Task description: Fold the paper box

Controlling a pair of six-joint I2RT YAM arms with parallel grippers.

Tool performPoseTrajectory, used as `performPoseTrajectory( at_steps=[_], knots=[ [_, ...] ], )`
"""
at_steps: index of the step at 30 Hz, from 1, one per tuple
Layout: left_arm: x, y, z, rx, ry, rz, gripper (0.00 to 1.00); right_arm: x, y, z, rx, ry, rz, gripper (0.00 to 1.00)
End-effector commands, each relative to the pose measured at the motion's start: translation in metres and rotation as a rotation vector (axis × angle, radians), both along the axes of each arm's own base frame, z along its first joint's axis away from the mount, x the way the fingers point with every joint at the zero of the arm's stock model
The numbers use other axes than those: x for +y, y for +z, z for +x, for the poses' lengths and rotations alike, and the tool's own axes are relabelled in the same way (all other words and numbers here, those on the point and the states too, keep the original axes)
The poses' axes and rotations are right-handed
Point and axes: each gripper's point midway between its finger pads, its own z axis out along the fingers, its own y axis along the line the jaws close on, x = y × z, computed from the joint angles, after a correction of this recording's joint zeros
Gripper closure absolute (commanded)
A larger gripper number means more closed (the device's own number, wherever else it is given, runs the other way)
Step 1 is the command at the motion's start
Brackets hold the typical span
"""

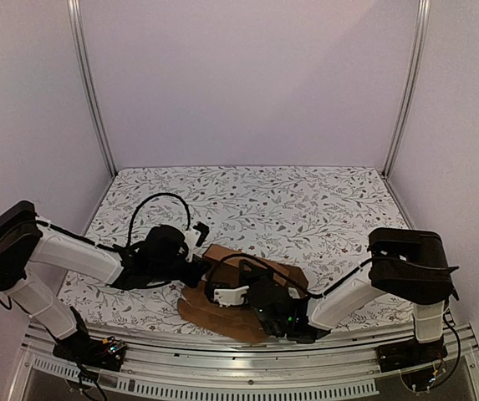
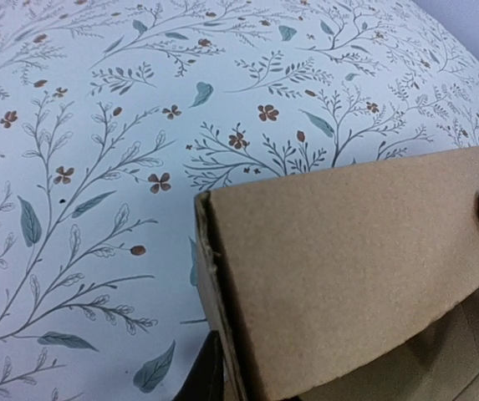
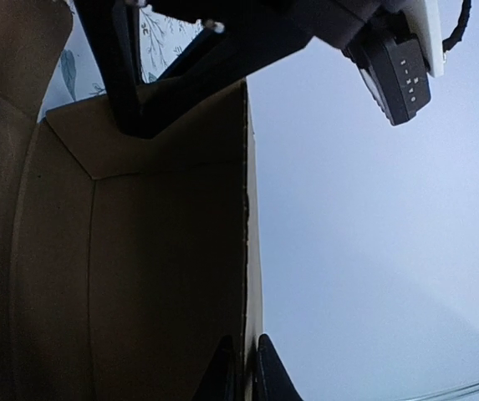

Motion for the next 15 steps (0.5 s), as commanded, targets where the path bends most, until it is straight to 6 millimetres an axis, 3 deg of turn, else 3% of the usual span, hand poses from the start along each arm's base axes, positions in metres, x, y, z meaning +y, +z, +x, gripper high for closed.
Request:
performPoseTrajectory(
  at_steps=[1, 7, 15],
  knots=[
    [-0.020, 0.012, -0.001, -0.034, -0.045, -0.045, 0.92, 0.008, -0.016, -0.006, 0.040, 0.021, -0.019, 0.91],
    [-0.024, 0.016, 0.001, -0.051, -0.054, -0.042, 1.00, 0.013, -0.009, -0.010, 0.074, 0.028, 0.010, 0.78],
    [-0.033, 0.023, 0.008, -0.076, -0.075, -0.026, 1.00, 0.018, 0.016, -0.028, 0.230, 0.112, 0.107, 0.52]
  ],
)
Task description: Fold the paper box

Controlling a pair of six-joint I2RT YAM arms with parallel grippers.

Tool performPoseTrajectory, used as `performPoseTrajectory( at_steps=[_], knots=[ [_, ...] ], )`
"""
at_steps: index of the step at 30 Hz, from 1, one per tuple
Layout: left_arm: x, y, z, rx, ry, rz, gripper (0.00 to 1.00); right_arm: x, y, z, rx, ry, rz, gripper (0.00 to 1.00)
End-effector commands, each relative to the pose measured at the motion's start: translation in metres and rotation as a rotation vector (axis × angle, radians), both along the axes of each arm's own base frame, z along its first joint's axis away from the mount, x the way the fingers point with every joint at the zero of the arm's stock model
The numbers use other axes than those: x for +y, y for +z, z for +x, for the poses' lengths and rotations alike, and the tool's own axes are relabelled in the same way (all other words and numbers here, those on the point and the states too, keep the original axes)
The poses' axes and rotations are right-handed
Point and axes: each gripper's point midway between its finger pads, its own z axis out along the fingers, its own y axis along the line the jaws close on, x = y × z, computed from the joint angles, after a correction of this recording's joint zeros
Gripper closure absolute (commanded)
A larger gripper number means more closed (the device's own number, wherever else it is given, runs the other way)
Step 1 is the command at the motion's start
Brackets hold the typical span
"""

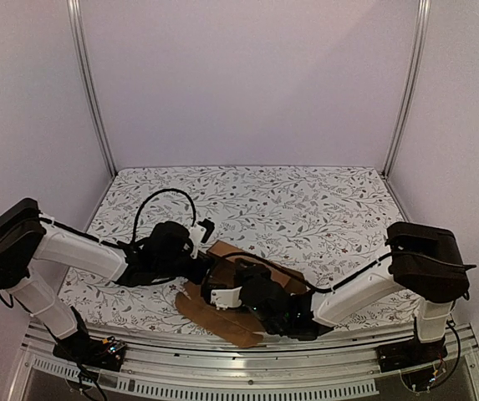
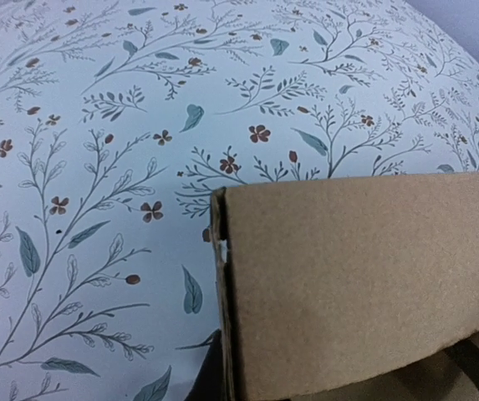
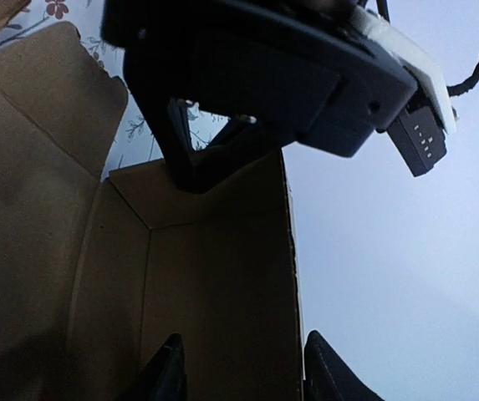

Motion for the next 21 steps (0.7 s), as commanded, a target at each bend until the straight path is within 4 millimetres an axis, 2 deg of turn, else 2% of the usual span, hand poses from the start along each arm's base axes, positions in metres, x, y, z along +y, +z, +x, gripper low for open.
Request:
performPoseTrajectory(
  at_steps=[1, 3, 6, 9, 13, 18, 21],
  knots=[
    [-0.026, 0.019, 0.000, -0.042, -0.071, -0.040, 1.00, 0.008, 0.016, -0.019, 0.158, 0.083, 0.093, 0.50],
    [-0.027, 0.020, 0.001, -0.047, -0.076, -0.036, 1.00, 0.008, 0.030, -0.026, 0.212, 0.112, 0.129, 0.45],
    [-0.029, 0.021, 0.002, -0.052, -0.084, -0.025, 1.00, 0.005, 0.034, -0.040, 0.323, 0.158, 0.150, 0.37],
    [-0.030, 0.022, 0.003, -0.057, -0.088, -0.016, 1.00, 0.002, 0.048, -0.054, 0.428, 0.202, 0.205, 0.31],
    [-0.031, 0.023, 0.005, -0.061, -0.090, -0.009, 1.00, -0.001, 0.055, -0.065, 0.528, 0.207, 0.249, 0.28],
    [-0.032, 0.021, 0.006, -0.061, -0.098, 0.008, 1.00, -0.004, 0.073, -0.073, 0.611, 0.213, 0.326, 0.27],
    [-0.034, 0.019, 0.006, -0.058, -0.113, 0.020, 1.00, -0.010, 0.085, -0.067, 0.646, 0.176, 0.359, 0.26]
  ],
)
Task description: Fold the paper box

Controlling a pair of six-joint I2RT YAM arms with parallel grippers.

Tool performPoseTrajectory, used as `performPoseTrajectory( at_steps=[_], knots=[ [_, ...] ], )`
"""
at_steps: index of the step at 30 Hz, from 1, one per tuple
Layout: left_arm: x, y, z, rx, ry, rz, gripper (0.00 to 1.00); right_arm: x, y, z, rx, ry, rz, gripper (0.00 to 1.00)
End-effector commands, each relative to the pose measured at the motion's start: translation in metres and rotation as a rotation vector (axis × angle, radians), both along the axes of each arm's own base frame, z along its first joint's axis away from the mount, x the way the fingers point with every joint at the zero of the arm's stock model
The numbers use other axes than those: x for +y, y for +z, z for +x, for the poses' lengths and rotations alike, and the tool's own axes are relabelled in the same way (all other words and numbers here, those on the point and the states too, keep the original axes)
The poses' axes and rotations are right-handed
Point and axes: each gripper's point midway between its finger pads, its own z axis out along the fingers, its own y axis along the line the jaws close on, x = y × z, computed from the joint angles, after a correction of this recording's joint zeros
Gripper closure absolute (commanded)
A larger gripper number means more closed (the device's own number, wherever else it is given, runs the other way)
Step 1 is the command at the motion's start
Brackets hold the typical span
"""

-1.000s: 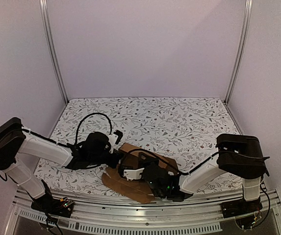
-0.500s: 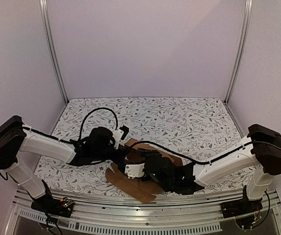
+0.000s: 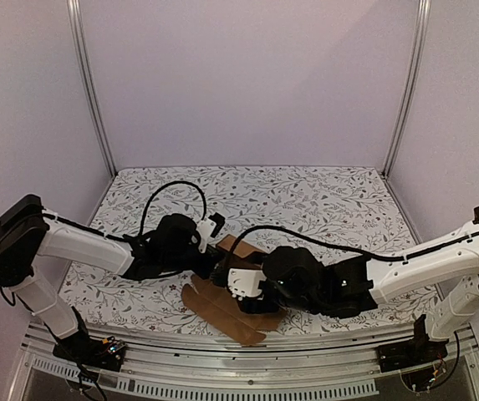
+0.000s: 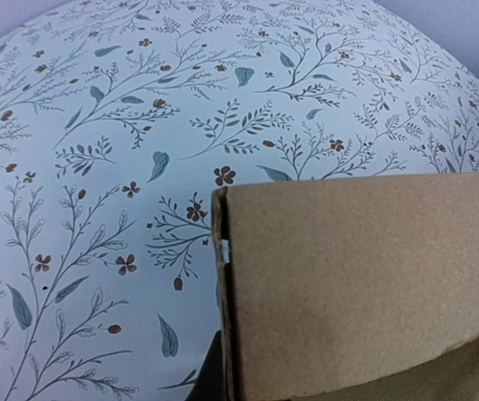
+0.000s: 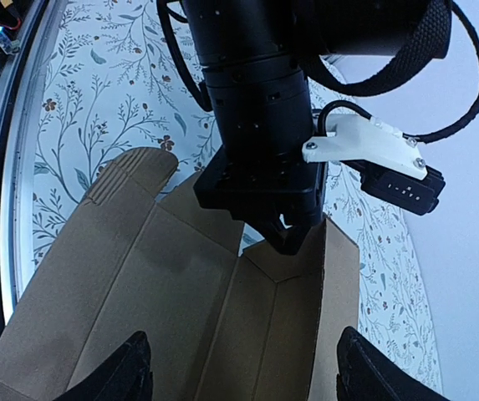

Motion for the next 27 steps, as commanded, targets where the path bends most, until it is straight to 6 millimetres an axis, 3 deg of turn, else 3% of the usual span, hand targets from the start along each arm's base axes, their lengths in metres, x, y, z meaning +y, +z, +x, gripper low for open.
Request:
performPoseTrajectory(
  at_steps=[1, 3, 7, 17, 27],
  knots=[
    [-0.010, -0.001, -0.004, -0.002, -0.048, 0.028, 1.00, -0.007, 0.026, 0.002, 0.137, -0.049, 0.070, 0.26],
    [-0.013, -0.001, -0.006, -0.007, -0.073, 0.030, 1.00, -0.014, 0.031, 0.011, 0.172, -0.083, 0.086, 0.29],
    [-0.016, 0.001, -0.006, -0.022, -0.095, 0.040, 1.00, -0.023, 0.038, 0.021, 0.249, -0.102, 0.140, 0.45],
    [-0.029, -0.001, -0.005, -0.055, -0.154, 0.076, 1.00, -0.044, 0.032, 0.075, 0.464, -0.295, 0.356, 1.00],
    [-0.044, -0.008, 0.000, -0.066, -0.186, 0.079, 1.00, -0.043, 0.006, 0.116, 0.570, -0.428, 0.507, 1.00]
  ],
)
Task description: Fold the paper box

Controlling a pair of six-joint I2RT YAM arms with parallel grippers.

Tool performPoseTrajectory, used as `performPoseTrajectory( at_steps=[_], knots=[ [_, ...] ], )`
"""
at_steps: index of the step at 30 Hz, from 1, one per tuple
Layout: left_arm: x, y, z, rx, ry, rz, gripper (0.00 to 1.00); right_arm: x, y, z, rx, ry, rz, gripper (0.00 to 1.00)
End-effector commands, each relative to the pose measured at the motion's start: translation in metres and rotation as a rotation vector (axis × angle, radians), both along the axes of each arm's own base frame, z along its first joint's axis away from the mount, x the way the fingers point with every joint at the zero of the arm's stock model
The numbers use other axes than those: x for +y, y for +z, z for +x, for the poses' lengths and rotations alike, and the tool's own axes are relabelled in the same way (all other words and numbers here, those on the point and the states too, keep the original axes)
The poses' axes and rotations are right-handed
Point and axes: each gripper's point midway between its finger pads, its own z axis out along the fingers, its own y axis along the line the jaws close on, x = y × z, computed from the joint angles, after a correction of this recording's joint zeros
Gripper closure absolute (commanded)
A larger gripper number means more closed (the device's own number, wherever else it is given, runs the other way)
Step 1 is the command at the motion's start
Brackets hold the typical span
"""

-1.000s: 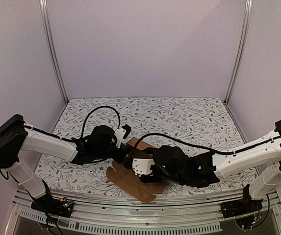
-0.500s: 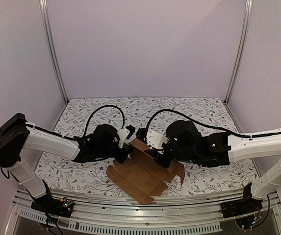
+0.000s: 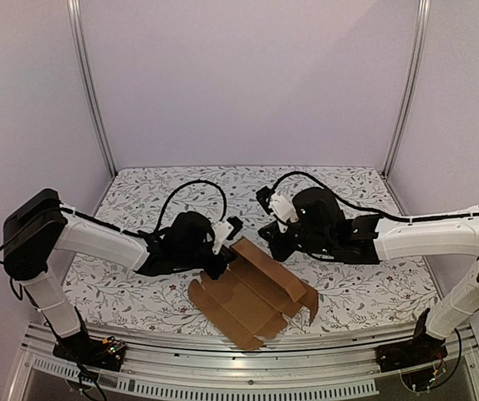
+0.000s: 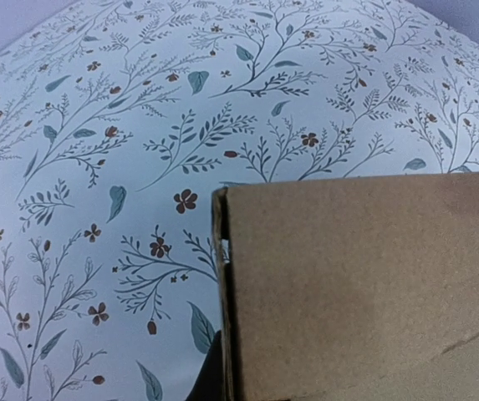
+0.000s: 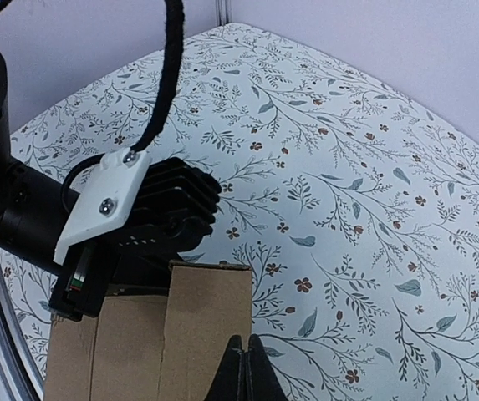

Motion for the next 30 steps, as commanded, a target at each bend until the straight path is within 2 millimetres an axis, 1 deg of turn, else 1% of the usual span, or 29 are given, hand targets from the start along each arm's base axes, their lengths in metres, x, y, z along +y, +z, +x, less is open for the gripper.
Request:
performPoseTrajectory(
  at_steps=[1, 3, 9, 10, 13, 19, 25, 30],
  knots=[
    [-0.016, 0.000, -0.003, -0.005, -0.040, -0.016, 1.00, 0.008, -0.021, 0.010, 0.076, -0.052, 0.091, 1.00],
    [-0.017, 0.000, -0.003, -0.008, -0.036, -0.026, 1.00, 0.013, -0.023, 0.011, 0.087, -0.050, 0.123, 1.00],
    [-0.019, -0.007, -0.003, -0.005, -0.036, -0.022, 1.00, 0.025, -0.038, 0.016, 0.122, -0.037, 0.134, 1.00],
    [-0.019, -0.008, -0.003, -0.004, -0.034, -0.023, 1.00, 0.028, -0.037, 0.017, 0.126, -0.034, 0.142, 1.00],
    [-0.020, -0.011, -0.002, -0.002, -0.029, -0.029, 1.00, 0.029, -0.046, 0.021, 0.137, -0.046, 0.137, 1.00],
    [-0.021, -0.015, -0.004, 0.000, -0.022, -0.043, 1.00, 0.035, -0.055, 0.026, 0.161, -0.043, 0.151, 1.00],
    [-0.021, -0.018, -0.007, -0.007, -0.015, -0.039, 1.00, 0.042, -0.064, 0.027, 0.177, -0.033, 0.153, 1.00],
    [-0.020, -0.020, -0.008, -0.013, -0.002, -0.043, 0.99, 0.043, -0.073, 0.026, 0.194, -0.034, 0.143, 1.00]
  ],
)
